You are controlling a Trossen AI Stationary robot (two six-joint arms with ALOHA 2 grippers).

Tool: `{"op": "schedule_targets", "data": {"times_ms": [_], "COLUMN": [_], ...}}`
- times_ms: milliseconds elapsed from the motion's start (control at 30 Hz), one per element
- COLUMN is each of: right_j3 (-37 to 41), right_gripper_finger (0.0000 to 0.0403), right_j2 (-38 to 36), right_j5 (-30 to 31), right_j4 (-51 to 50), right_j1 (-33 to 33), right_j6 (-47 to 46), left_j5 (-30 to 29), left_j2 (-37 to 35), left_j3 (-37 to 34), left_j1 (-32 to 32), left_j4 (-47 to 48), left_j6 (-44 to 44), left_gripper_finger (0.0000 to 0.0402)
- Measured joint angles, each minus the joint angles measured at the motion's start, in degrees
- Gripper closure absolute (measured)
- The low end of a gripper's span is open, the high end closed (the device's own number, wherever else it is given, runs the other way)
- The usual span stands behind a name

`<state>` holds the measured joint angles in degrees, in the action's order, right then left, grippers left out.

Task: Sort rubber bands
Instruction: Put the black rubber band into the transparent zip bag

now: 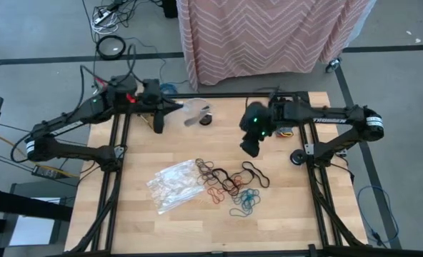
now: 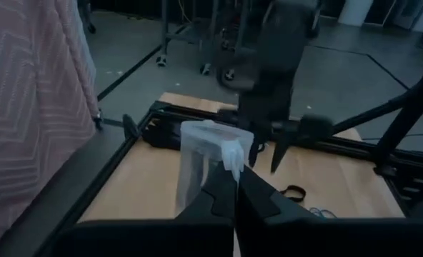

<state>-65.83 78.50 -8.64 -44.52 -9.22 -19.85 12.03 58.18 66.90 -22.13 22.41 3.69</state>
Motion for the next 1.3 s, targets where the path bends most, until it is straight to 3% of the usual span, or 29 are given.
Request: {"op": "schedule_targets", "data": {"times_ms": [367, 633, 800, 967, 1133, 1300], "right_j3": [23.61, 31.76, 34.35, 35.88, 36.19, 36.13], "right_gripper_finger": [0.0241, 0.0247, 0.0260, 0.0296, 0.0391, 0.0401], "right_j2": [0.11, 0.11, 0.11, -0.02, 0.10, -0.53], "right_j5": [-1.64, -3.06, 2.37, 8.21, 11.71, 13.82], "right_j4": [17.18, 29.71, 30.00, 30.56, 32.39, 41.03], "right_j1": [0.55, 2.00, 3.97, 5.95, 6.27, 5.53], "right_j6": [-13.52, -21.08, -23.88, -27.70, -32.59, -35.81], "left_j5": [-0.13, 0.00, 0.05, 0.00, 0.13, 0.47], "left_j2": [0.57, 1.28, 2.08, 3.44, 5.25, 7.51], "left_j3": [-0.05, -0.02, -0.02, -0.06, -0.05, -0.05], "left_j1": [0.00, 0.00, 0.00, 0.12, 0.39, 0.68], "left_j4": [3.10, 2.66, 2.33, 2.00, 1.66, 1.07], "left_j6": [0.82, 0.86, 1.00, 1.02, 1.04, 1.04], "left_gripper_finger": [0.0402, 0.0402, 0.0402, 0.0402, 0.0402, 0.0402]}}
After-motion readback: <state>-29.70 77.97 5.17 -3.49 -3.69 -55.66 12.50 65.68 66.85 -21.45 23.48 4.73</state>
